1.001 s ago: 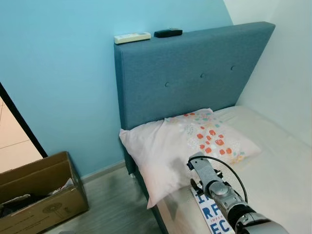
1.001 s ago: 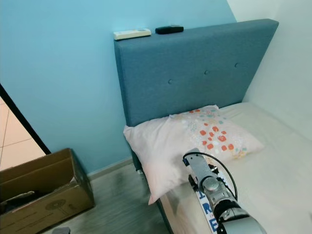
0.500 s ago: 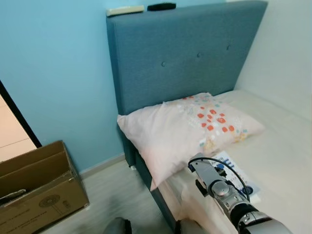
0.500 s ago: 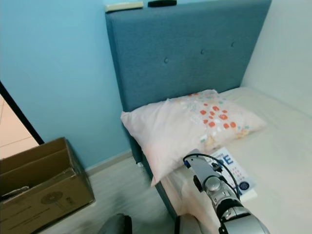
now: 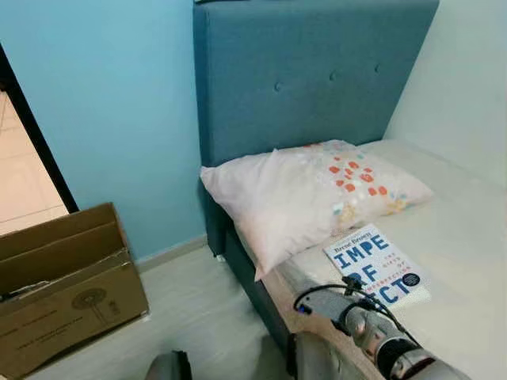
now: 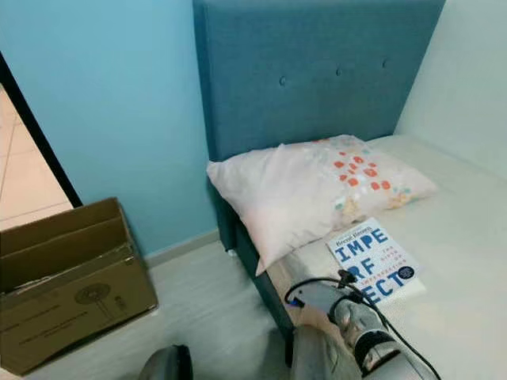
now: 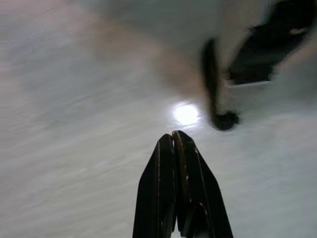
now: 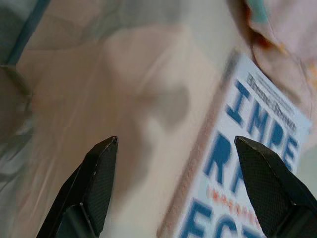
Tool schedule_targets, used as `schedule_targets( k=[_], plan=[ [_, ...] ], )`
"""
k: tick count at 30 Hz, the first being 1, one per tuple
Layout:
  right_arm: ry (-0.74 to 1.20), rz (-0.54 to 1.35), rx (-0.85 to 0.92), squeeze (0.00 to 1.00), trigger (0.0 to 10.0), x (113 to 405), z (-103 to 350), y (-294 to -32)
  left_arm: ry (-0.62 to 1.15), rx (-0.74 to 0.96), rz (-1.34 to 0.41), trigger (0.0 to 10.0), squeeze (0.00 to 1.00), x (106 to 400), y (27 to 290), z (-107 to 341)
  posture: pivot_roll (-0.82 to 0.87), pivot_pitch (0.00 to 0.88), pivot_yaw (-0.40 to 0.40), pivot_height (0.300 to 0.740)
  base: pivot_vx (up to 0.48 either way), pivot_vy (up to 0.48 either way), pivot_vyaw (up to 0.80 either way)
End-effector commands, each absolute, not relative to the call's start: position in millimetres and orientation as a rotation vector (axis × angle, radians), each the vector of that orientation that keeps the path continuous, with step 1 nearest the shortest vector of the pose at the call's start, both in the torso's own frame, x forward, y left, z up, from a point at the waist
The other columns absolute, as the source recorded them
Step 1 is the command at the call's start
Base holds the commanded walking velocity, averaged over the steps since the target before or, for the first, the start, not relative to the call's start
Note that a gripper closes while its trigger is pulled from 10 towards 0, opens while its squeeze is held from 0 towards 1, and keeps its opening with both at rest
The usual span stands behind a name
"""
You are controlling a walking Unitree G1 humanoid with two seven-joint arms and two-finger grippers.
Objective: Clean up the room
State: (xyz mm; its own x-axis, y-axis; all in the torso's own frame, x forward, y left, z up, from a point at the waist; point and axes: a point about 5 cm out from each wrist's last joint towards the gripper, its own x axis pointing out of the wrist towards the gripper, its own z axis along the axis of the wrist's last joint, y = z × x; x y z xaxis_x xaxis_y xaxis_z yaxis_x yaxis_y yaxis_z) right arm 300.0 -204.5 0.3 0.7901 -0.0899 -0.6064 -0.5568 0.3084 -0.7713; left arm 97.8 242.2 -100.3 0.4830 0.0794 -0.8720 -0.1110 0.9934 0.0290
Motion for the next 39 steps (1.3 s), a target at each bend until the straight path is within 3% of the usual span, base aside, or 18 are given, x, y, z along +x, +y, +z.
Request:
schedule_targets(
  k=[1, 9, 14, 20, 21, 22, 24, 25, 26, 27, 28, 29, 30, 32, 35, 37, 38, 39],
  plan=[
    [0.631, 0.334, -1.244, 0.0, 10.0, 296.7, -2.5, -206.6, 1.078, -0.029, 0.103, 10.0, 0.0, 90.8, 241.7, -102.0, 0.05, 0.199, -0.03, 0.595, 0.0, 0.0, 0.0],
    [0.6, 0.307, -1.259, 0.0, 10.0, 300.5, 2.2, -208.8, 1.076, -0.023, 0.092, 10.0, 0.0, 88.5, 241.4, -102.1, 0.05, 0.216, -0.027, 0.595, 0.0, 0.0, 0.0],
    [0.388, 0.253, -1.398, 0.0, 10.0, 322.5, 28.7, -205.8, 1.058, -0.028, 0.083, 10.0, 0.0, 88.3, 240.8, -101.4, 0.06, 0.239, -0.021, 0.595, 0.0, 0.0, 0.0],
    [0.258, 0.195, -1.395, 0.0, 10.0, 344.2, 58.2, -202.3, 1.044, -0.026, 0.086, 10.0, 0.0, 86.8, 245.3, -99.8, 0.06, 0.255, -0.02, 0.595, 0.0, 0.0, 0.0],
    [0.257, 0.224, -1.288, 0.0, 10.0, 348.1, 62.5, -196.0, 1.044, -0.025, 0.086, 10.0, 0.0, 86.0, 246.0, -99.7, 0.07, 0.258, -0.019, 0.595, 0.0, 0.0, 0.0],
    [0.257, 0.224, -1.288, 0.0, 10.0, 348.1, 62.5, -196.0, 1.044, -0.025, 0.086, 10.0, 0.0, 86.0, 246.0, -99.7, 0.07, 0.258, -0.019, 0.595, 0.0, 0.0, 0.0],
    [0.277, 0.303, -1.023, 0.0, 10.0, 351.8, 66.5, -181.4, 1.046, -0.024, 0.085, 10.0, 0.0, 84.1, 247.3, -99.6, 0.06, 0.266, -0.018, 0.595, 0.0, 0.0, 0.0],
    [0.321, 0.373, -0.802, 0.0, 10.0, 352.2, 66.4, -170.7, 1.049, -0.022, 0.083, 10.0, 0.0, 82.8, 247.4, -99.8, 0.06, 0.267, -0.016, 0.595, 0.0, 0.0, 0.0],
    [0.321, 0.373, -0.802, 0.0, 10.0, 352.2, 66.4, -170.7, 1.049, -0.022, 0.083, 10.0, 0.0, 82.8, 247.4, -99.8, 0.06, 0.267, -0.016, 0.595, 0.0, 0.0, 0.0],
    [0.345, 0.462, -0.589, 0.0, 10.0, 352.3, 68.1, -158.8, 1.056, -0.021, 0.079, 10.0, 0.0, 81.0, 246.9, -100.3, 0.06, 0.268, -0.016, 0.595, 0.0, 0.0, 0.0],
    [0.345, 0.462, -0.589, 0.0, 10.0, 352.3, 68.1, -158.8, 1.056, -0.021, 0.079, 10.0, 0.0, 81.0, 246.9, -100.3, 0.06, 0.268, -0.016, 0.595, 0.0, 0.0, 0.0],
    [0.355, 0.551, -0.396, 0.0, 10.0, 351.9, 71.0, -148.6, 1.061, -0.02, 0.076, 10.0, 0.0, 79.4, 245.9, -100.9, 0.06, 0.268, -0.016, 0.595, 0.0, 0.0, 0.0],
    [0.355, 0.551, -0.396, 0.0, 10.0, 351.9, 71.0, -148.6, 1.061, -0.02, 0.076, 10.0, 0.0, 79.4, 245.9, -100.9, 0.06, 0.268, -0.016, 0.595, 0.0, 0.0, 0.0],
    [0.342, 0.657, -0.163, 0.0, 10.0, 351.8, 78.2, -138.9, 1.068, -0.021, 0.069, 10.0, 0.0, 77.1, 243.7, -101.9, 0.06, 0.268, -0.016, 0.595, 0.0, 0.0, 0.0],
    [0.295, 0.597, -0.103, 0.0, 10.0, 358.1, 87.9, -144.4, 1.072, -0.022, 0.063, 10.0, 0.0, 75.6, 242.1, -102.5, 0.06, 0.268, -0.016, 0.595, 0.0, 0.0, 0.0],
    [0.293, 0.403, -0.256, 0.0, 10.0, 365.7, 91.7, -163.6, 1.073, -0.022, 0.06, 10.0, 0.0, 74.9, 241.8, -102.7, 0.06, 0.27, -0.014, 0.595, 0.0, 0.0, 0.0],
    [0.315, 0.325, -0.414, 0.0, 10.0, 366.0, 88.9, -173.4, 1.074, -0.021, 0.059, 10.0, 0.0, 74.6, 242.0, -102.7, 0.06, 0.273, -0.011, 0.595, 0.0, 0.0, 0.0],
    [0.315, 0.325, -0.414, 0.0, 10.0, 366.0, 88.9, -173.4, 1.074, -0.021, 0.059, 10.0, 0.0, 74.6, 242.0, -102.7, 0.06, 0.273, -0.011, 0.595, 0.0, 0.0, 0.0]
  ],
)
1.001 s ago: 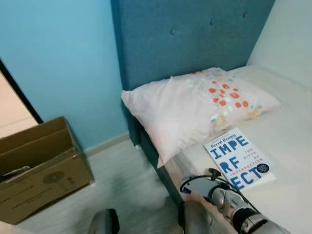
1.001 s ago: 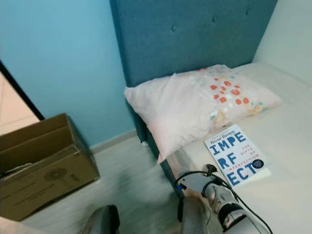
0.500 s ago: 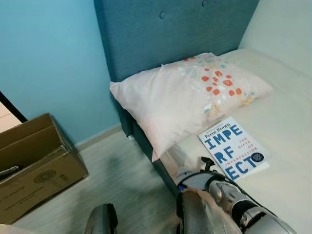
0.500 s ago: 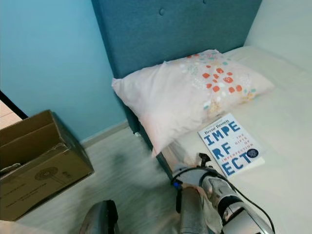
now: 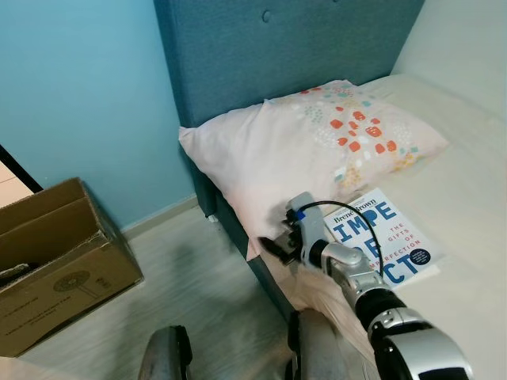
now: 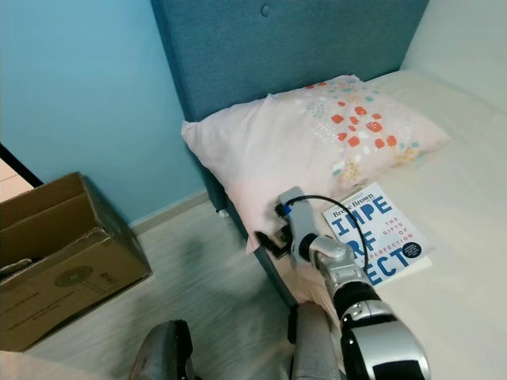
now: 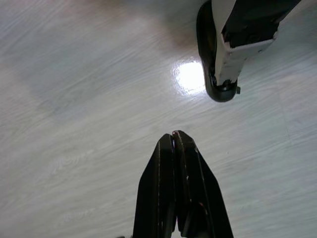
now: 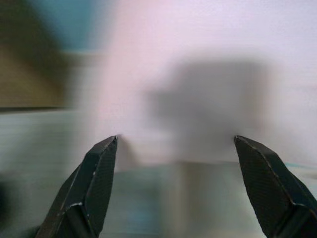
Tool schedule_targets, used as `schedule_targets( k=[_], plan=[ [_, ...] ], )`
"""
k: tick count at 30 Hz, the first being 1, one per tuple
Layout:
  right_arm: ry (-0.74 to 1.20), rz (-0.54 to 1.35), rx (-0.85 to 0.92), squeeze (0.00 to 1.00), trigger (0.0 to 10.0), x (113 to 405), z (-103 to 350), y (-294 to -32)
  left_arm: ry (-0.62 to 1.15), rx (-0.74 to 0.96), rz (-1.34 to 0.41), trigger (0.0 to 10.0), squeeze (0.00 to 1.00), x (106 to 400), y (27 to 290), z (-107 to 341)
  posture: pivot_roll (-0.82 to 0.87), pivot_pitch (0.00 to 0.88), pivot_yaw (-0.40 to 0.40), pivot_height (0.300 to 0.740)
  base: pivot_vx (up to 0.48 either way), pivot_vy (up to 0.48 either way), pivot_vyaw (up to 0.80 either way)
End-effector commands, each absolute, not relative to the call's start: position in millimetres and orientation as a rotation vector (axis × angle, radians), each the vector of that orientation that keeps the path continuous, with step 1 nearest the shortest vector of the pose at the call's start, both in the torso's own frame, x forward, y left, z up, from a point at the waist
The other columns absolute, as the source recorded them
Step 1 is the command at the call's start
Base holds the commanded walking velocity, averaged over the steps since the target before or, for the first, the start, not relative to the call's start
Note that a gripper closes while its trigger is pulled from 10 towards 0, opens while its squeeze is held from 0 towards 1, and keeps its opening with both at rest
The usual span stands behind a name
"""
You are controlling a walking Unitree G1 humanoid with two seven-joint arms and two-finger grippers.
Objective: Clean up the room
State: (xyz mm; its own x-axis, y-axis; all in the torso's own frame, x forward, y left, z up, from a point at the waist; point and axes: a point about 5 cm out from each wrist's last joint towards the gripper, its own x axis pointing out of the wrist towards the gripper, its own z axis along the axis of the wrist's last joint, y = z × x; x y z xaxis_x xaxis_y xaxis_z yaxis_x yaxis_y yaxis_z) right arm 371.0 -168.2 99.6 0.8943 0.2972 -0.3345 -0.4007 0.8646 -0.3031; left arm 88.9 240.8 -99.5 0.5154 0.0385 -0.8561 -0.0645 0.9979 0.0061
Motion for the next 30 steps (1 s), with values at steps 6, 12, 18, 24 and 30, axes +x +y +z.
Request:
schedule_targets(
  k=[6, 12, 18, 24, 30],
  plan=[
    [0.398, 0.213, -0.793, 0.0, 10.0, 361.7, 79.8, -198.4, 1.077, -0.019, 0.059, 10.0, 0.0, 73.2, 243.0, -102.6, 0.06, 0.277, -0.012, 0.595, 0.0, 0.0, 0.0],
    [0.528, 0.262, -0.9, 0.0, 10.0, 352.7, 65.8, -205.4, 1.075, -0.019, 0.063, 10.0, 0.0, 72.7, 244.7, -102.0, 0.07, 0.281, -0.012, 0.595, 0.0, 0.0, 0.0],
    [0.546, 0.249, -1.06, 0.0, 10.0, 348.3, 58.4, -206.6, 1.075, -0.019, 0.066, 10.0, 0.0, 72.1, 245.4, -102.0, 0.07, 0.277, -0.012, 0.595, 0.0, 0.0, 0.0],
    [0.5, 0.135, -1.101, 0.0, 10.0, 348.6, 60.7, -212.7, 1.076, -0.014, 0.064, 10.0, 0.0, 70.7, 246.4, -101.8, 0.07, 0.277, -0.009, 0.595, 0.0, 0.0, 0.0],
    [0.475, 0.054, -1.152, 0.0, 10.0, 350.1, 66.1, -220.3, 1.074, -0.013, 0.064, 10.0, 0.0, 70.5, 247.5, -101.4, 0.07, 0.279, -0.008, 0.595, 0.0, 0.0, 0.0]
  ],
)
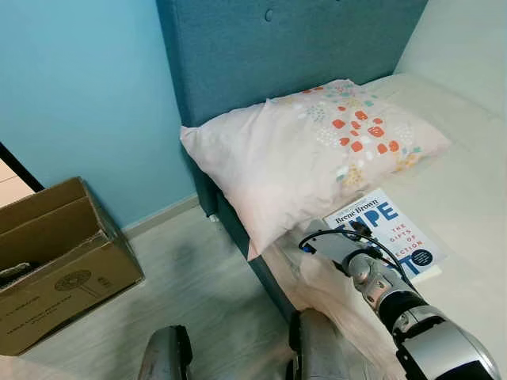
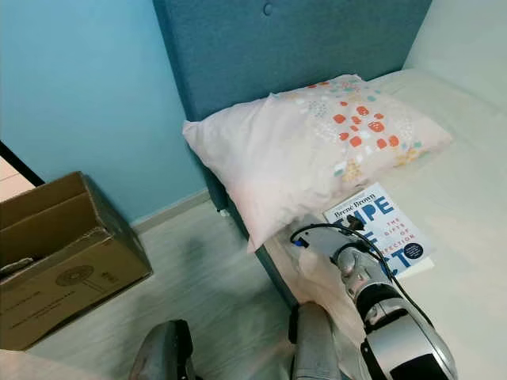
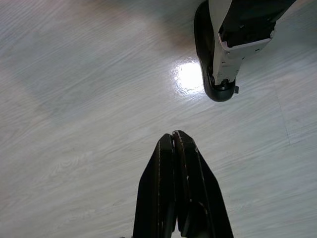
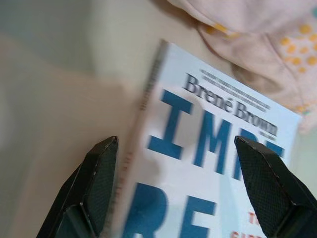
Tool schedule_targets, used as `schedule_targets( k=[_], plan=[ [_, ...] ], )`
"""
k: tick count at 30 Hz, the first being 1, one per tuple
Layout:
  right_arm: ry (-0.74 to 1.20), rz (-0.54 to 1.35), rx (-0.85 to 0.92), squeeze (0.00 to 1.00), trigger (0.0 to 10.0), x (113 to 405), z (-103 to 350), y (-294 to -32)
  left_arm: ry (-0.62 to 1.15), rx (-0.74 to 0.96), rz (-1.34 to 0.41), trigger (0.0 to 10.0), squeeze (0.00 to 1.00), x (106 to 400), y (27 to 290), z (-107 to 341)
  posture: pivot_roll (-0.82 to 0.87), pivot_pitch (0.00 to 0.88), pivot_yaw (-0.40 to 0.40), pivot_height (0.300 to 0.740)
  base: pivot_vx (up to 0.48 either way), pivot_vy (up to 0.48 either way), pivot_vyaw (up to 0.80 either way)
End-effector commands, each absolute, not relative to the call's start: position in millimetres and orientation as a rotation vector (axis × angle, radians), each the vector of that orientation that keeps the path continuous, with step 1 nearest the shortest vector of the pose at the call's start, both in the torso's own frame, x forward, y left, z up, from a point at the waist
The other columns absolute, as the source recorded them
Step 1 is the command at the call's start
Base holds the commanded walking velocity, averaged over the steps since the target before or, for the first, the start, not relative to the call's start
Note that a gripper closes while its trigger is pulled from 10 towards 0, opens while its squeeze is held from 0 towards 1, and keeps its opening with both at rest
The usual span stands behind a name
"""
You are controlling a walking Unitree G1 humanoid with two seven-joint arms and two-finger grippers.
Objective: Clean up the room
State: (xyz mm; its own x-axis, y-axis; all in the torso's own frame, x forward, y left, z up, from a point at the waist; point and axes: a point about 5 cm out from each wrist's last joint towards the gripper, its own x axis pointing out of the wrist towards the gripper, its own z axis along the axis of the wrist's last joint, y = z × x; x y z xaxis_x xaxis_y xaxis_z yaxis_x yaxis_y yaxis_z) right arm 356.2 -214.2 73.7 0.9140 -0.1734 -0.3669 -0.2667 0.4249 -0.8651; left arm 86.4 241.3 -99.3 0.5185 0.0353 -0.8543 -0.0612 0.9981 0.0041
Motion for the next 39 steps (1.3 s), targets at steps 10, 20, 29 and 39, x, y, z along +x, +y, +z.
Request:
schedule_targets(
  k=[10, 20, 29, 39],
  plan=[
    [0.468, -0.007, -1.15, 0.0, 0.0, 349.0, 66.9, -224.9, 1.079, -0.008, 0.06, 10.0, 0.0, 66.8, 248.9, -101.3, 0.08, 0.284, -0.004, 0.595, 0.0, 0.0, 0.0],
    [0.498, -0.047, -1.14, 0.0, 0.0, 346.7, 64.9, -228.7, 1.083, -0.005, 0.058, 10.0, 0.0, 64.5, 249.4, -101.4, 0.08, 0.287, -0.005, 0.595, 0.0, 0.0, 0.0],
    [0.48, -0.055, -0.681, 0.93, 10.0, 348.1, 63.0, -218.0, 1.082, -0.006, 0.055, 10.0, 0.0, 64.5, 248.7, -101.5, 0.07, 0.289, -0.007, 0.595, 0.0, 0.0, 0.0],
    [0.405, -0.159, -0.743, 1.0, 10.0, 355.5, 84.0, -238.1, 1.088, -0.006, 0.052, 10.0, 0.0, 61.0, 248.7, -101.9, 0.07, 0.3, -0.009, 0.595, 0.0, 0.0, 0.0]
  ],
)
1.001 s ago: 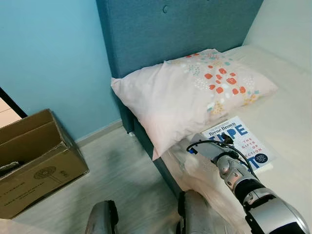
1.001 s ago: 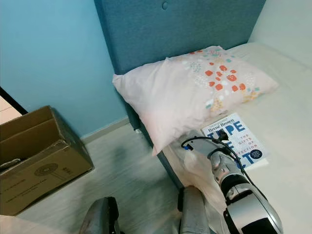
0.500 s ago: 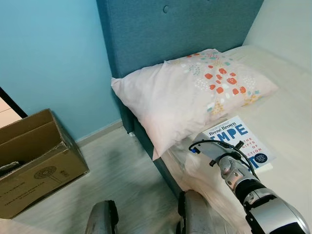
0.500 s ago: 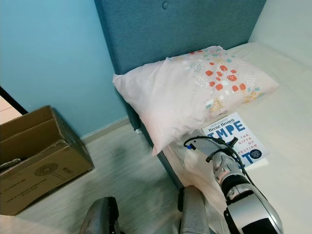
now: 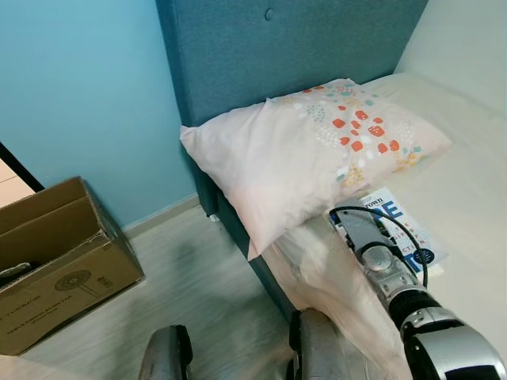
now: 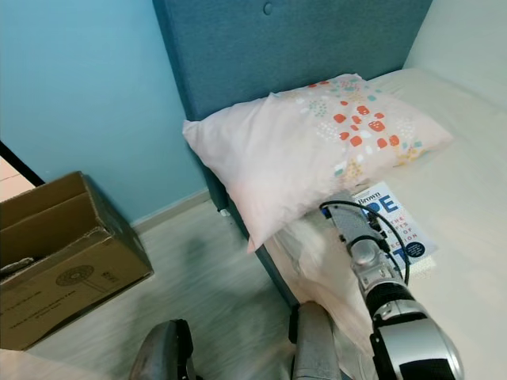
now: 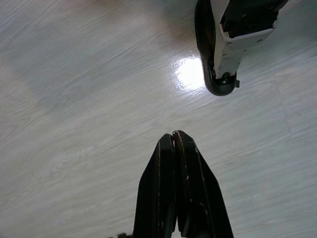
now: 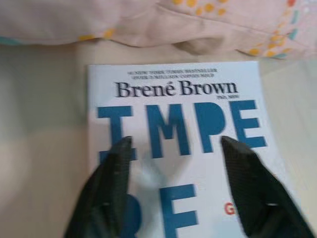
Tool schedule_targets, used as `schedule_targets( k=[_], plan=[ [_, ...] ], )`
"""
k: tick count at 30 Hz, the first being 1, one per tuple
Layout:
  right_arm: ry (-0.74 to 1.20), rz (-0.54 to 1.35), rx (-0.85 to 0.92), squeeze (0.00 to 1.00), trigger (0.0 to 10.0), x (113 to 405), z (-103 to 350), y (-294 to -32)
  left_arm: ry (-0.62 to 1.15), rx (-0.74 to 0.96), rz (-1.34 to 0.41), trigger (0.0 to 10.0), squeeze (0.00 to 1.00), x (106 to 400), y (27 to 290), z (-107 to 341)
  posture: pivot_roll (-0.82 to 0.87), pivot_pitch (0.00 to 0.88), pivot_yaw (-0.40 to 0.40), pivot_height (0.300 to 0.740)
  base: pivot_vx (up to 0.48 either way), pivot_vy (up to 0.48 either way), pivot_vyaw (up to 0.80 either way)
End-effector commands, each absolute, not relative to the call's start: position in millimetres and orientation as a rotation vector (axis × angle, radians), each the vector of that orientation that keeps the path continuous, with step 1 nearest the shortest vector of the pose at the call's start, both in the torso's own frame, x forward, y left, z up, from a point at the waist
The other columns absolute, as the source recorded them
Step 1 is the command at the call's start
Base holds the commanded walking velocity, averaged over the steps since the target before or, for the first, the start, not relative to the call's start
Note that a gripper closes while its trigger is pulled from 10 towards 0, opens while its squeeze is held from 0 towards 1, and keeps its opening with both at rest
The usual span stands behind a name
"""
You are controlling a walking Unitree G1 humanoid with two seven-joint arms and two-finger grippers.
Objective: Clean up the room
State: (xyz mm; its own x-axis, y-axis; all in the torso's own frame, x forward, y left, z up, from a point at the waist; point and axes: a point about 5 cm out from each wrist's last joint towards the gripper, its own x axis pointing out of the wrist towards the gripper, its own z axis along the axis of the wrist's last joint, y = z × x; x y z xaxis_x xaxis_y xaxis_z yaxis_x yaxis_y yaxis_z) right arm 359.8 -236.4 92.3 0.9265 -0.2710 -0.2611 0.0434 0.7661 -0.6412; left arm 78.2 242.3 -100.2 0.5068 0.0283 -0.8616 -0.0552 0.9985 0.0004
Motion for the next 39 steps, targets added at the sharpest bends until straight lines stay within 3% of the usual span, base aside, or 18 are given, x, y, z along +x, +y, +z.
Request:
schedule_targets(
  k=[1, 6, 16, 17, 19, 20, 27, 39],
  plan=[
    [0.405, -0.159, -0.743, 1.0, 10.0, 355.5, 84.0, -238.1, 1.088, -0.006, 0.052, 10.0, 0.0, 61.0, 248.7, -101.9, 0.07, 0.3, -0.009, 0.595, 0.0, 0.0, 0.0],
    [0.521, 0.086, -0.801, 1.0, 10.0, 345.2, 55.0, -208.5, 1.09, -0.007, 0.054, 10.0, 0.0, 59.1, 249.0, -102.0, 0.07, 0.305, -0.011, 0.595, 0.0, 0.0, 0.0],
    [0.536, 0.121, -0.813, 1.0, 10.0, 343.8, 51.6, -204.7, 1.093, -0.01, 0.049, 10.0, 0.0, 56.3, 248.0, -102.4, 0.06, 0.313, -0.011, 0.595, 0.0, 0.0, 0.0],
    [0.535, 0.107, -0.852, 0.73, 10.0, 344.4, 53.1, -207.6, 1.093, -0.01, 0.048, 10.0, 0.0, 56.0, 248.0, -102.4, 0.06, 0.313, -0.011, 0.595, 0.0, 0.0, 0.0],
    [0.522, 0.067, -0.929, 0.73, 10.0, 345.9, 57.5, -214.4, 1.094, -0.01, 0.048, 10.0, 0.0, 55.1, 248.3, -102.3, 0.07, 0.321, -0.014, 0.595, 0.0, 0.0, 0.0],
    [0.495, 0.025, -0.99, 0.0, 10.0, 348.5, 63.5, -219.8, 1.094, -0.01, 0.049, 10.0, 0.0, 53.8, 248.7, -102.3, 0.07, 0.323, -0.013, 0.595, 0.0, 0.0, 0.0],
    [0.411, -0.031, -1.1, 0.0, 10.0, 349.7, 69.0, -223.6, 1.099, -0.01, 0.04, 10.0, 0.0, 41.6, 250.9, -101.5, 0.08, 0.355, -0.008, 0.595, 0.0, 0.0, 0.0],
    [0.464, -0.084, -1.133, 0.0, 10.0, 344.4, 64.7, -234.4, 1.089, -0.008, 0.035, 10.0, 0.0, 22.4, 259.5, -96.2, 0.1, 0.436, 0.0, 0.595, 0.0, 0.0, 0.0]
  ],
)
